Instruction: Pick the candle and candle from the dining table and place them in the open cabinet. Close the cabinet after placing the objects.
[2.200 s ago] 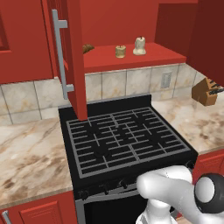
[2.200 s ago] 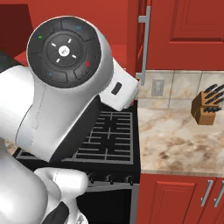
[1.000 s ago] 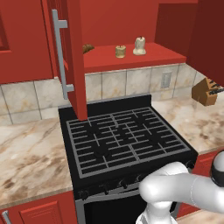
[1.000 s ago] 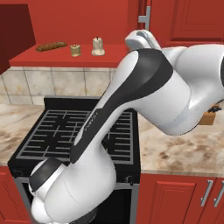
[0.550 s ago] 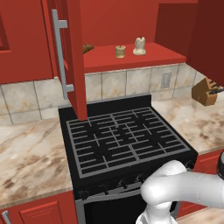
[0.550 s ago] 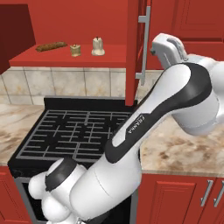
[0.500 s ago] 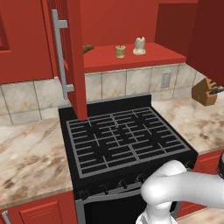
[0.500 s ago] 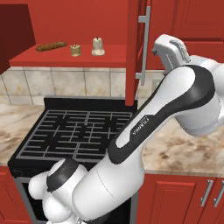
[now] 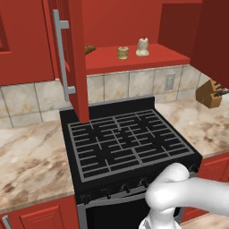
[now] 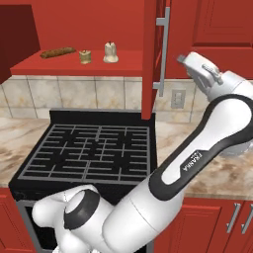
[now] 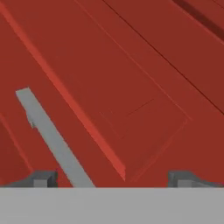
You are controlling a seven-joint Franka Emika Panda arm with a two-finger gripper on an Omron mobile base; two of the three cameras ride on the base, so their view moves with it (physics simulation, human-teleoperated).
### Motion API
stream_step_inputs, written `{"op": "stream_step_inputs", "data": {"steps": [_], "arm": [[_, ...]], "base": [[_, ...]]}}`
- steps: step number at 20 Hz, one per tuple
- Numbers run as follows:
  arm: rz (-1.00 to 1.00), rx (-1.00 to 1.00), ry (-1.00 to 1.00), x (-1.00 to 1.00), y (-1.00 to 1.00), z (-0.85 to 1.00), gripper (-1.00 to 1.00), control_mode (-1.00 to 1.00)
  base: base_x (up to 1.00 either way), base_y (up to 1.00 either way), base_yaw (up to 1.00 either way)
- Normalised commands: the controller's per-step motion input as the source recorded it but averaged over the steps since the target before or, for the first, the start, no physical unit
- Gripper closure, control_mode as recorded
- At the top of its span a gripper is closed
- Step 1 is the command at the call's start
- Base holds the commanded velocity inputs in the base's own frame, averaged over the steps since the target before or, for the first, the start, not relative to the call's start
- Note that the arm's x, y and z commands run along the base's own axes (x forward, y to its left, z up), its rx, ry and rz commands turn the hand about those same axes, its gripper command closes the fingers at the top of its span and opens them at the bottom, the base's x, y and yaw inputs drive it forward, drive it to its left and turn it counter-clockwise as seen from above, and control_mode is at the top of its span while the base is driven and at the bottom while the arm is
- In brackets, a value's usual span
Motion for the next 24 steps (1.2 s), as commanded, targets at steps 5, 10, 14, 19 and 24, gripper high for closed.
{"op": "stream_step_inputs", "data": {"steps": [5,10,14,19,24], "arm": [[0.14,-0.03,-0.42,0.02,0.0,-0.01,-1.0,-1.0],[0.08,-0.19,-0.29,0.3,0.03,0.0,-1.0,-1.0],[0.0,-0.26,-0.04,0.32,0.0,0.0,-1.0,-1.0],[0.0,-0.19,-0.09,0.01,0.02,0.0,-1.0,-1.0],[0.0,-0.15,-0.14,0.0,0.04,0.0,-1.0,-1.0]], "base": [[0.0,0.0,0.0],[0.0,0.0,0.0],[0.0,0.0,0.0],[0.0,0.0,0.0],[0.0,0.0,0.0]]}}
